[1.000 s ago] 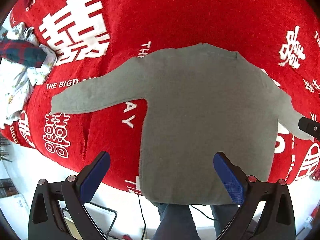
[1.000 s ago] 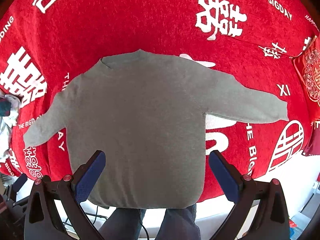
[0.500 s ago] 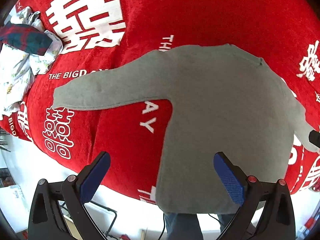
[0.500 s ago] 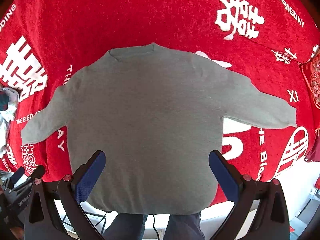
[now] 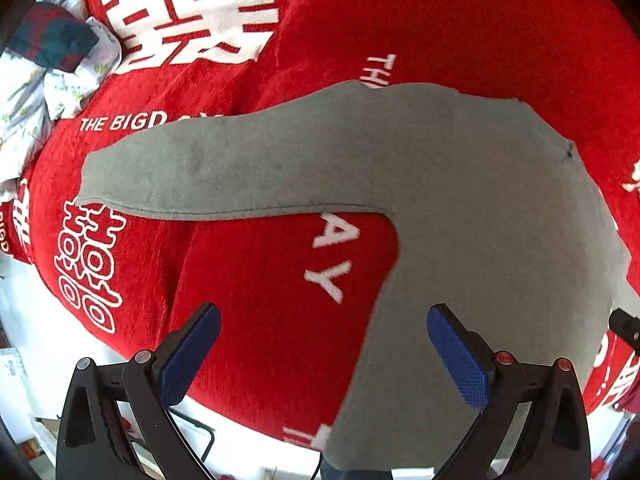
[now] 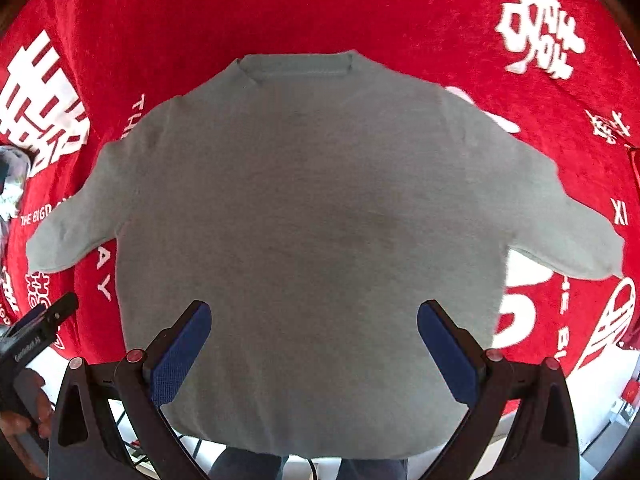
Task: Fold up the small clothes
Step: 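Move the left tool toward the sleeve cuff nearest it, then grasp the sleeve with the left tool and fold it across the sweater body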
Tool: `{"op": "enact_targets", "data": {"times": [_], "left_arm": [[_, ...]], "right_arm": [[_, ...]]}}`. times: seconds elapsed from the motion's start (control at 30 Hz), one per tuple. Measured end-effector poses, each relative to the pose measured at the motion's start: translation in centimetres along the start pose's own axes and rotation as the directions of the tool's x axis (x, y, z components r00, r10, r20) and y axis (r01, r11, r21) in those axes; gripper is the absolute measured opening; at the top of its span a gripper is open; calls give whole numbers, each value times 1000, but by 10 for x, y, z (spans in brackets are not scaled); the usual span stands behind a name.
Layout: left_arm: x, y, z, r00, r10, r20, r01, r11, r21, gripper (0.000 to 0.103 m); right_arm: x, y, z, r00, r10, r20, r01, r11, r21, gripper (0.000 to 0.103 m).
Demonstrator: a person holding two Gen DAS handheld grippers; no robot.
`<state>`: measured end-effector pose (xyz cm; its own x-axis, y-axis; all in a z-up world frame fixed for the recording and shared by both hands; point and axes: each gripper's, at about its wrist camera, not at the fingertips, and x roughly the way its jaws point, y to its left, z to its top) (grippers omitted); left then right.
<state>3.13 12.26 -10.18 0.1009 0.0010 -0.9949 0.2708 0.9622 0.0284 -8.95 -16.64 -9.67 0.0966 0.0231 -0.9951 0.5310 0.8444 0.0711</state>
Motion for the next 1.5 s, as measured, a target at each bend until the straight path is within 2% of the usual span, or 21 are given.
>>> {"op": "enact_targets", "data": {"times": [0.43,0.63,0.77,0.87,1.0,1.1,1.2,1.27,1.37,1.47,1.5], "left_arm": [[54,18,26,999,-28,29,30,998,-64,103],[65,31,30,999,-32,31,35,996,-88,103],[69,53,31,998,-45,54,50,993,-111,103],[77,83,31,992,-112,64,122,974,-193,103],[94,119,31,977,-195,90,214,926,-311,103],[105,128,35,963,-246,108,268,900,-344,103],[109,130,48,956,-254,148,290,896,-335,103],[106,137,57,937,-291,192,342,872,-350,103],[92,157,64,924,-249,289,351,853,-386,103],[82,186,64,927,-167,337,314,837,-449,103],[83,199,64,932,-135,337,292,829,-477,93]], "right_arm": [[37,37,8,999,32,27,-29,995,-91,103],[43,55,3,998,59,17,-57,991,-120,103],[42,61,-2,998,69,13,-66,988,-136,103],[42,65,-6,997,71,7,-69,986,-152,103],[46,68,-10,997,71,-5,-71,986,-151,103],[51,73,-11,998,68,-17,-70,986,-151,103],[50,78,-13,998,63,-23,-66,984,-167,103],[47,81,-14,998,60,-16,-62,982,-179,103],[43,85,-13,998,66,-8,-67,982,-179,103],[42,87,-13,997,75,-1,-74,982,-172,103],[42,87,-14,997,78,0,-77,983,-169,103]]}}
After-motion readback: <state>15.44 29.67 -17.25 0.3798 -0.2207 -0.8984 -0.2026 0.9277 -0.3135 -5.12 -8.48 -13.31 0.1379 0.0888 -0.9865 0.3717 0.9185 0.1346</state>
